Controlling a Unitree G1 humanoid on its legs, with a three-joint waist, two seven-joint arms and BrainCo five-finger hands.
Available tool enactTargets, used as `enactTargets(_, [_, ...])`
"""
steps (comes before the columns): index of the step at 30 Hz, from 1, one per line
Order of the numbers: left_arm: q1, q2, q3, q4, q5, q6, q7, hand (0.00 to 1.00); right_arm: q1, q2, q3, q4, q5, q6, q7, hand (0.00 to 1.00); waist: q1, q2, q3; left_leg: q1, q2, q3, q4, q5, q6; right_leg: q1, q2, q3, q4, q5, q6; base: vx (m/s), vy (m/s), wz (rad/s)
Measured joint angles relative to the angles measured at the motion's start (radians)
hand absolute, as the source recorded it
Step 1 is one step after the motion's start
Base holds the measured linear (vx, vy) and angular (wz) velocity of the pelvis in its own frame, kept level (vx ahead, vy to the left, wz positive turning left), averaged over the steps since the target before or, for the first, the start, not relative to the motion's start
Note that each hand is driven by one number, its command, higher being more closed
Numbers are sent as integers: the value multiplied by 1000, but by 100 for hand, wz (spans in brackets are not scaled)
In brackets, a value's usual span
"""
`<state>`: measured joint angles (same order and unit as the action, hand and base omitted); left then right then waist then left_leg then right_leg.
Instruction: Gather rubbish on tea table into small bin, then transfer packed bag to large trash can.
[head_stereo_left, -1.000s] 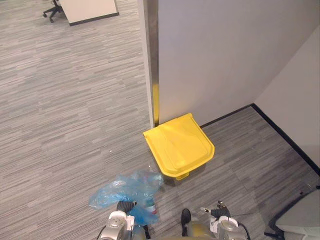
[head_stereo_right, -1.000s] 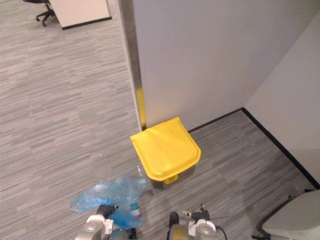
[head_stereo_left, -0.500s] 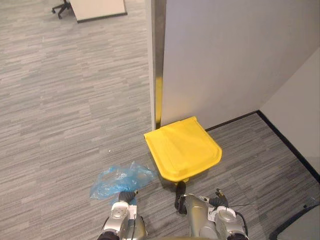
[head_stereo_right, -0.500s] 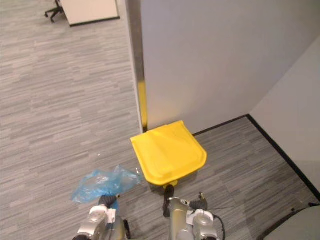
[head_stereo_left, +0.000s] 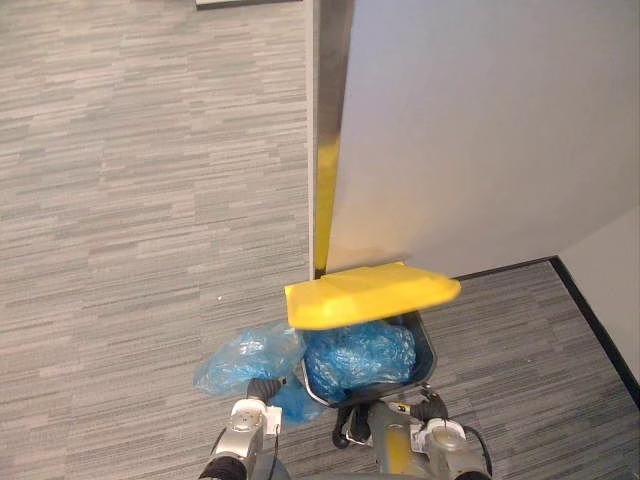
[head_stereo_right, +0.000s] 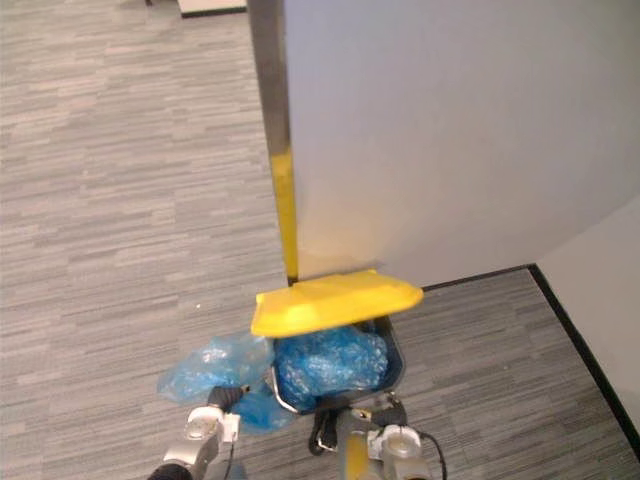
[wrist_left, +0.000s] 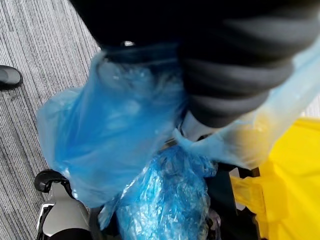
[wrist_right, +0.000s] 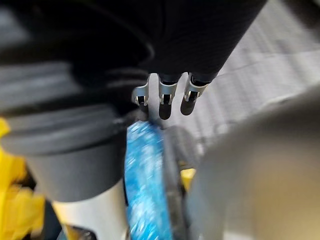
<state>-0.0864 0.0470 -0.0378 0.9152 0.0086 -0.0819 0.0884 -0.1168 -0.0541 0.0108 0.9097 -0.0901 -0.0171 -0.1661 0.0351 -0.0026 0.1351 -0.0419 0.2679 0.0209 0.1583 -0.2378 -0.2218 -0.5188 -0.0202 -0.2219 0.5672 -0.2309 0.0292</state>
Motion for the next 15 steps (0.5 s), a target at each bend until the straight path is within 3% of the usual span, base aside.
enactTargets(3, [-26, 29, -37, -39, 0, -3, 2, 100, -94, -28, 57, -60, 0, -4, -1, 0, 5, -8, -7, -53, 3, -36, -53, 79, -7, -22, 13, 39, -70, 34, -34, -29, -20, 48])
enactTargets(10, [-36, 79, -120, -171, -44, -44, 23, 100, -397, -142, 122, -112, 33, -18, -26, 0, 27, -22, 2, -171, -14, -45, 17, 53, -16, -51, -2, 18, -171, 123, -2, -168, 43, 13])
enactTargets(15, [-7, 110, -152, -245, -94, -64, 38, 100, -556, -205, 152, -106, 95, -12, -51, 0, 32, -34, 16, -194, -41, -90, -51, 84, 19, -43, 6, 45, -294, 215, 16, -120, 55, 4])
